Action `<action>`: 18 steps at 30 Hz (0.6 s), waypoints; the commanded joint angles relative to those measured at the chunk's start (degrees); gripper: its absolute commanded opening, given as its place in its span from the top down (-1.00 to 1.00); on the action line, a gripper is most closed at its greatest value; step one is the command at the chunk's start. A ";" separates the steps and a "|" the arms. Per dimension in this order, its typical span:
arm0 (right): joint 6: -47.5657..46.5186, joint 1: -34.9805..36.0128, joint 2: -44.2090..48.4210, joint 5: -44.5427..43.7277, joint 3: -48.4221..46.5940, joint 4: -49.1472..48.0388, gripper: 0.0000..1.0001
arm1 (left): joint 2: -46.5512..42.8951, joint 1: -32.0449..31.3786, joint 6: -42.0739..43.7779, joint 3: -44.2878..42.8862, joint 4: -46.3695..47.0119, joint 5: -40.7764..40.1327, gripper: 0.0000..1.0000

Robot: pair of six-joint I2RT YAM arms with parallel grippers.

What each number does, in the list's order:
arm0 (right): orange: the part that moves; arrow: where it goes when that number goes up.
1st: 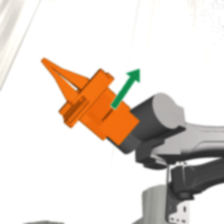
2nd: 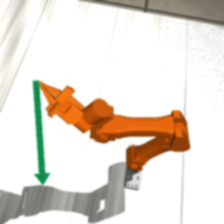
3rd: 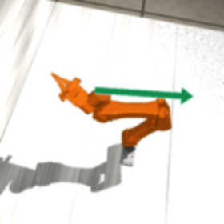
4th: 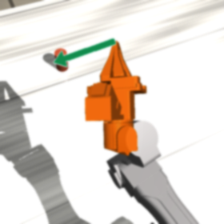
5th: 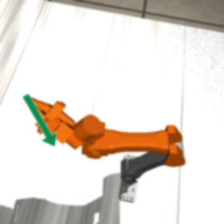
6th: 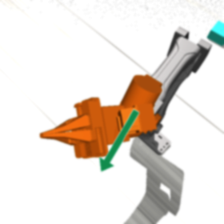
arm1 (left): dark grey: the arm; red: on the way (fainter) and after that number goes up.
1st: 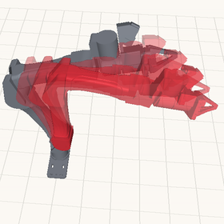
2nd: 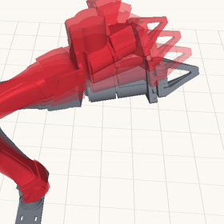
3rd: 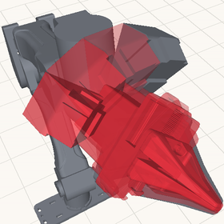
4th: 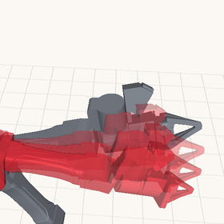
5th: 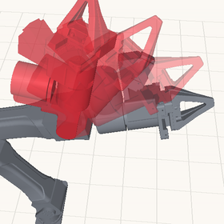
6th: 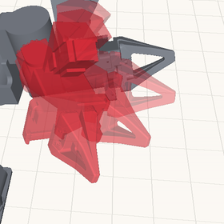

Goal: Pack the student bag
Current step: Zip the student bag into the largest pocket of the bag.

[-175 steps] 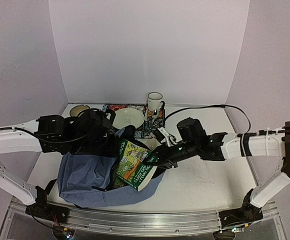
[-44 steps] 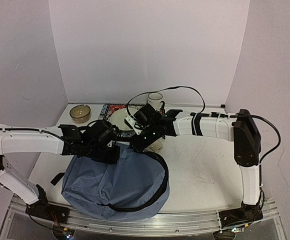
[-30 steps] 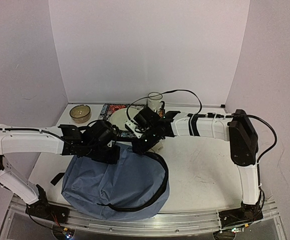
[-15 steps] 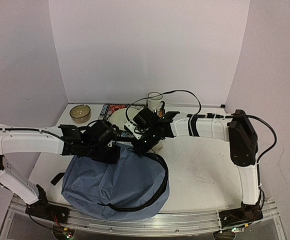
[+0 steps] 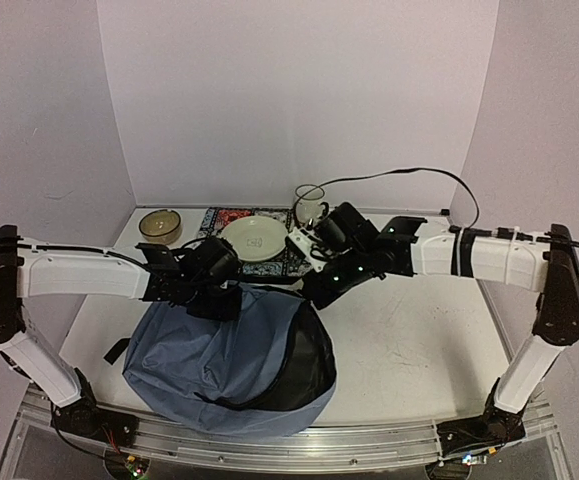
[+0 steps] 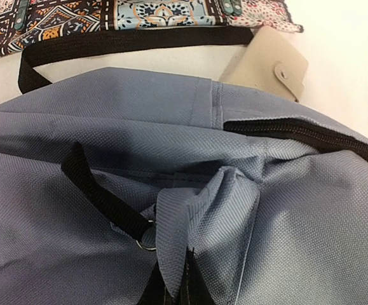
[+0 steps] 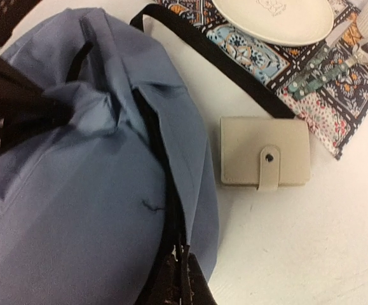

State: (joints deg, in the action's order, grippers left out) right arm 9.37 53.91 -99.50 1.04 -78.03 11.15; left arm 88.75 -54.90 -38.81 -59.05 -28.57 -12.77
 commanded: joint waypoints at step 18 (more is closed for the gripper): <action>6.92 1.65 26.66 19.34 26.09 -12.28 1.00 | 5.77 5.01 -7.14 -4.46 -7.67 -10.37 0.97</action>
State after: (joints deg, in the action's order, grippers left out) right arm 15.22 54.54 -76.29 13.78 -53.46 -0.44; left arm 95.07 -52.34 -42.80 -64.40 -30.17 -16.51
